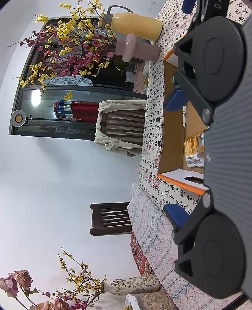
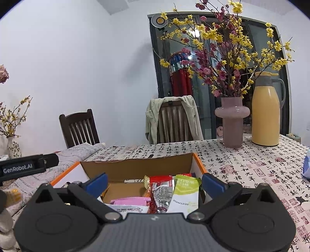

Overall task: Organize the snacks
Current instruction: 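Move the left gripper to the pile and grasp the green-and-white bar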

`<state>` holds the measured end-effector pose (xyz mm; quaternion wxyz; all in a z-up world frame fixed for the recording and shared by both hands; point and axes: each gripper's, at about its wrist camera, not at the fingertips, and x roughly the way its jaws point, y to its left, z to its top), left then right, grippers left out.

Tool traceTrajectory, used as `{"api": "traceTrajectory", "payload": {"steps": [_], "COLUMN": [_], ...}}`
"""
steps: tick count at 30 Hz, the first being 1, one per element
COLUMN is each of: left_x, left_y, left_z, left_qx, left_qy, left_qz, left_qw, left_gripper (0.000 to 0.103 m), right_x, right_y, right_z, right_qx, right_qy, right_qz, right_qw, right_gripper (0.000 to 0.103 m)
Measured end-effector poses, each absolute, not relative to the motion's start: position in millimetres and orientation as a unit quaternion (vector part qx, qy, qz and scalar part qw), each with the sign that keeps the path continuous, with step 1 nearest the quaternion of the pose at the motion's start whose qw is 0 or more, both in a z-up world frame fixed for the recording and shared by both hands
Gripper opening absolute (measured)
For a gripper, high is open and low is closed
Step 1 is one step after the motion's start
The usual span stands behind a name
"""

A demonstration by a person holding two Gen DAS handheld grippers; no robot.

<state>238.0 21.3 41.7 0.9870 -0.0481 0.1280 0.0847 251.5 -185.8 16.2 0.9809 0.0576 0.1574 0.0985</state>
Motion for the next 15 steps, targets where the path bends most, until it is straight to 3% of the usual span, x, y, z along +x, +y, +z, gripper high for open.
{"api": "traceTrajectory", "payload": {"steps": [15], "left_x": [220.7], "left_y": [13.2], "left_z": [63.6], "left_qx": [-0.032], "left_qy": [0.125], "left_qz": [0.085], "left_qw": [0.988], "left_gripper": [0.103], "right_x": [249.6], "right_y": [-190.9], "right_z": [26.9], "right_qx": [0.055], "right_qy": [0.155], "right_qz": [0.084], "right_qw": [0.983], "right_gripper": [0.103]}}
